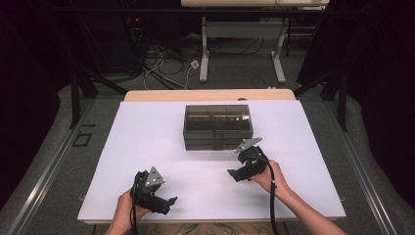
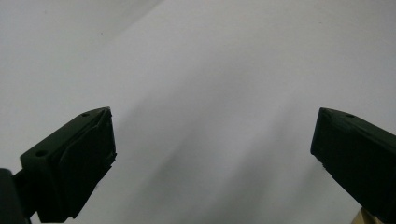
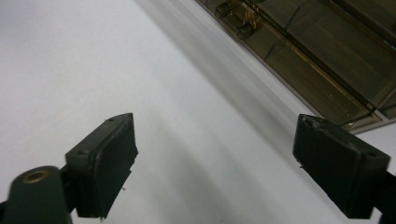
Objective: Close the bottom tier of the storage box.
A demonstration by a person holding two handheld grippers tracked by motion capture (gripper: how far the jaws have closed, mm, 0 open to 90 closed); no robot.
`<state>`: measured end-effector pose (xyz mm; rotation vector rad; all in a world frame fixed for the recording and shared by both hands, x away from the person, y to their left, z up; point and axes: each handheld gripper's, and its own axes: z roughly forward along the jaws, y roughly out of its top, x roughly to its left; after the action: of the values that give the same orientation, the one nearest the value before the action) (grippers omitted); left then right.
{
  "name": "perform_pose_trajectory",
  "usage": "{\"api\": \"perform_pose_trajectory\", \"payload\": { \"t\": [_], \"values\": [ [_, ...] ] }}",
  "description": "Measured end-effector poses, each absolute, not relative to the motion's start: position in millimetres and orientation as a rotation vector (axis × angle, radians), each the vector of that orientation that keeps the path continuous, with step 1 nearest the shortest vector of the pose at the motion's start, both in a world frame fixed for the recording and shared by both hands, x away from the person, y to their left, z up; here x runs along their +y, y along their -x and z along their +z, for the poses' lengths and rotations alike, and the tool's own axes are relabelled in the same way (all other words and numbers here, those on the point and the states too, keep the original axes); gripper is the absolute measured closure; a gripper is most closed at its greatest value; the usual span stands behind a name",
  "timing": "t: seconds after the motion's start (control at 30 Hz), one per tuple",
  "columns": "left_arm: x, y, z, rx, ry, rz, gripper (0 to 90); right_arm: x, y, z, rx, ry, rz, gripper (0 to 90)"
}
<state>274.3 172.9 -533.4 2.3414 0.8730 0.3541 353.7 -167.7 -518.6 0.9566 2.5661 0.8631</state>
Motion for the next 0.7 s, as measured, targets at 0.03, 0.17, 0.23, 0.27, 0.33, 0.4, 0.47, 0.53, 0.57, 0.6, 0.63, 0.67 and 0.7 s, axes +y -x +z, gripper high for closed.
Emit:
{"api": "perform_pose_trajectory", "payload": {
  "t": [0.03,0.17,0.23,0.27,0.33,0.4,0.47,0.53,0.57,0.6,0.63,0.67,0.7],
  "values": [
    [172.7,-274.2,-533.7,0.874,-2.337,0.354,0.0,-169.0,-352.5,-518.5,2.569,-0.95,0.865,10.0],
    [172.9,-274.0,-533.4,0.874,-2.338,0.359,0.0,-176.0,-345.2,-518.2,2.564,-0.961,0.876,6.5],
    [172.8,-274.0,-533.3,0.874,-2.338,0.359,0.0,-180.4,-342.7,-517.6,2.576,-0.961,0.876,4.6],
    [172.8,-273.9,-533.3,0.873,-2.338,0.358,0.0,-182.6,-340.2,-517.6,2.569,-0.966,0.882,4.1],
    [172.7,-274.0,-533.4,0.873,-2.338,0.358,0.0,-186.3,-336.7,-517.4,2.569,-0.969,0.88,3.0],
    [172.5,-274.1,-533.3,0.874,-2.341,0.36,0.0,-190.0,-333.9,-517.2,2.575,-0.964,0.877,2.2],
    [172.5,-274.1,-533.5,0.875,-2.339,0.363,0.0,-193.2,-331.1,-517.1,2.573,-0.961,0.88,1.6],
    [172.7,-274.2,-533.4,0.873,-2.338,0.359,0.0,-195.7,-327.1,-517.4,2.561,-0.974,0.883,0.8],
    [172.7,-274.2,-533.4,0.873,-2.338,0.359,0.0,-197.4,-325.5,-516.7,2.576,-0.973,0.876,0.5],
    [172.7,-274.2,-533.4,0.874,-2.338,0.359,0.0,-198.1,-323.5,-517.4,2.562,-0.975,0.883,0.5],
    [172.6,-274.2,-533.4,0.873,-2.338,0.359,0.0,-199.3,-322.0,-516.5,2.573,-0.976,0.871,0.1],
    [172.6,-274.3,-533.3,0.871,-2.339,0.361,0.0,-200.6,-320.3,-516.3,2.569,-0.971,0.871,0.0],
    [172.5,-274.3,-533.2,0.871,-2.342,0.36,0.0,-202.0,-317.9,-516.0,2.56,-0.974,0.872,0.0]
  ]
}}
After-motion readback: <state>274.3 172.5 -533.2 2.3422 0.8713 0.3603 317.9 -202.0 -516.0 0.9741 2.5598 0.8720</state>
